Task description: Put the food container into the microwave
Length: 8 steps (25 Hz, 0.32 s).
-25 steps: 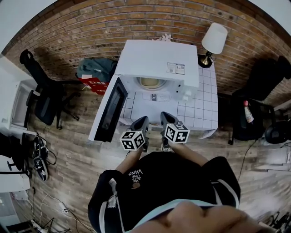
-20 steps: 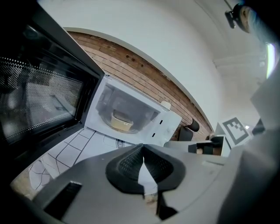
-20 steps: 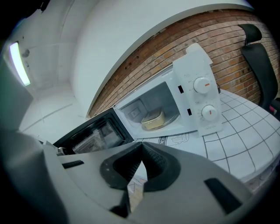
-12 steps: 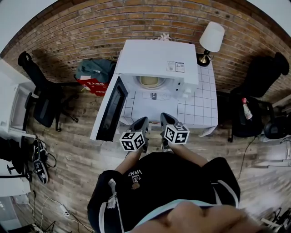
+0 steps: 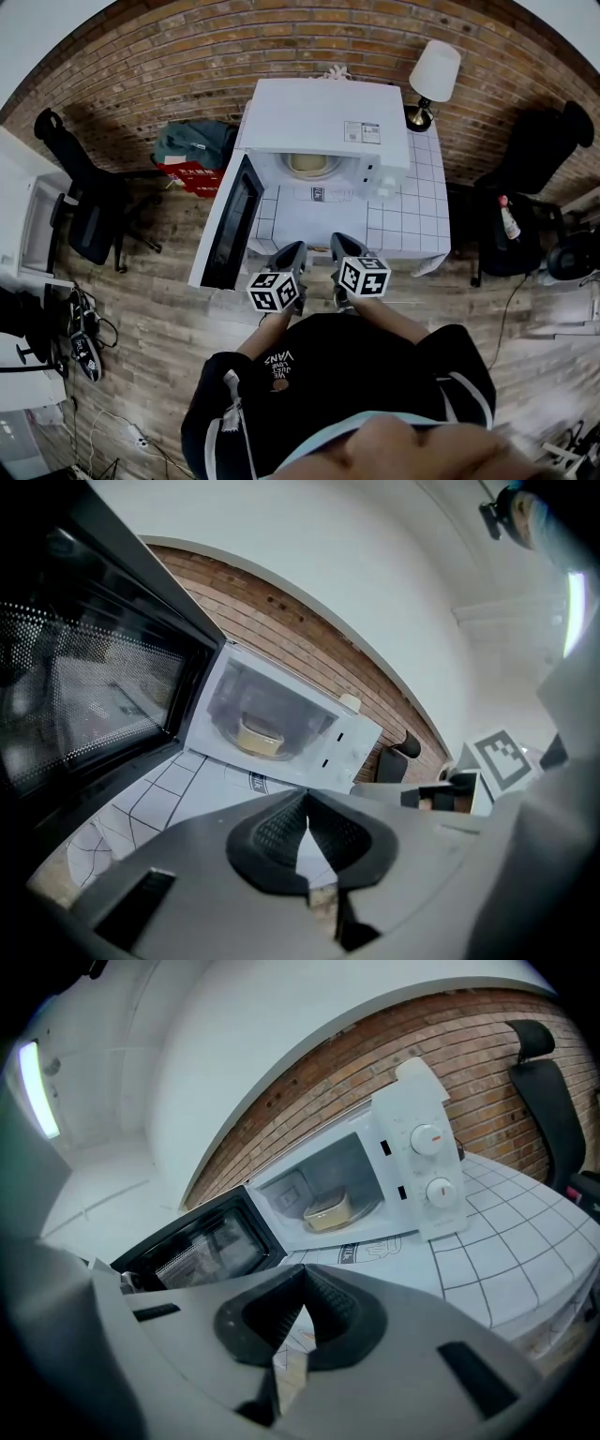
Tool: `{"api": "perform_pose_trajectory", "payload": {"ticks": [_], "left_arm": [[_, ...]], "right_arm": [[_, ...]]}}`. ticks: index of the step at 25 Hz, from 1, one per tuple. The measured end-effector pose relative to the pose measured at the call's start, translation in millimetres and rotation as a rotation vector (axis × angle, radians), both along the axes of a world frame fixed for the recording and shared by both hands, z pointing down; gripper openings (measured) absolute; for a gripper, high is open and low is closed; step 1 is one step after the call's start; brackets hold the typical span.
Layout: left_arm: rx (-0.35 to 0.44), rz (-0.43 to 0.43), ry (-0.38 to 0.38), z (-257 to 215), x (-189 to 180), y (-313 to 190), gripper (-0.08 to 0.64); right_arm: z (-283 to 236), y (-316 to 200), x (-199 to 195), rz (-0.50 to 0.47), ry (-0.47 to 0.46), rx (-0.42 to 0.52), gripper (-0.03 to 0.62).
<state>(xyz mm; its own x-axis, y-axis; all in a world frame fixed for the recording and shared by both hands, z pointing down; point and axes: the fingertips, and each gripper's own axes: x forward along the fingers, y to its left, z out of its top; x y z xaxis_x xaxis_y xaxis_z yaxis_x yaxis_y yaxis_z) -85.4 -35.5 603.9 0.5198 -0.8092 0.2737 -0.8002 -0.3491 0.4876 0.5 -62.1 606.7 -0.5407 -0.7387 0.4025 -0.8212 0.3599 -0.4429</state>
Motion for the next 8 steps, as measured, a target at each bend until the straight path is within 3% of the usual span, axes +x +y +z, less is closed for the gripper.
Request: {"api": "perform_pose_trajectory", "payload": {"ticks": [8], "left_arm": [[0.004, 0.007, 0.0, -1.3, -3.4, 2.2, 0.012]], "right_arm": [[-2.4, 2.5, -3.8, 0.004, 0.003, 0.007, 0.005]]}}
